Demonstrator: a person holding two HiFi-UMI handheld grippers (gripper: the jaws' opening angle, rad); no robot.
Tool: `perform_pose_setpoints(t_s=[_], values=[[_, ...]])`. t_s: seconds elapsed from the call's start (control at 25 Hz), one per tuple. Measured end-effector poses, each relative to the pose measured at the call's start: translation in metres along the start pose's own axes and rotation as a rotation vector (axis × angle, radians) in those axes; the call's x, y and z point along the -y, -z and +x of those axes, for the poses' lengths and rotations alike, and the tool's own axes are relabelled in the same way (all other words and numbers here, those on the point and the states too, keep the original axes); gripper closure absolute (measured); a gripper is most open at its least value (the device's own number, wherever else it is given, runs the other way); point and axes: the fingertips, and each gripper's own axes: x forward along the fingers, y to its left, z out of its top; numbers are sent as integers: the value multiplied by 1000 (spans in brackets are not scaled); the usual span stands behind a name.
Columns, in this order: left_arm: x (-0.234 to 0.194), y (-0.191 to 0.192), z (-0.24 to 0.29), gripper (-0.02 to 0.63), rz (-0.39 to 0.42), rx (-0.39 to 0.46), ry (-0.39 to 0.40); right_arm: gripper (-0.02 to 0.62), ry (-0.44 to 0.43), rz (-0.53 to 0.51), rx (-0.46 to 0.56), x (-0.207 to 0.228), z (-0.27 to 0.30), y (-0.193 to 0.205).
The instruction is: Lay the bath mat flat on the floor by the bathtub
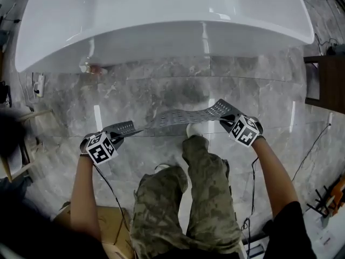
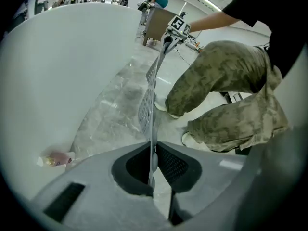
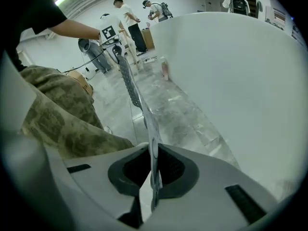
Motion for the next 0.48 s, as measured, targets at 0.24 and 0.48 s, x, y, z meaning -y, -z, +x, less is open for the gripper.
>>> perform_pose_setpoints(t_s=[0.24, 0.48], values=[[-14, 3, 31, 577, 2, -47, 50, 569, -79, -3, -48, 2, 33, 21], [-55, 4, 62, 577, -12, -69, 42, 569, -81, -3, -62, 32, 69, 25]])
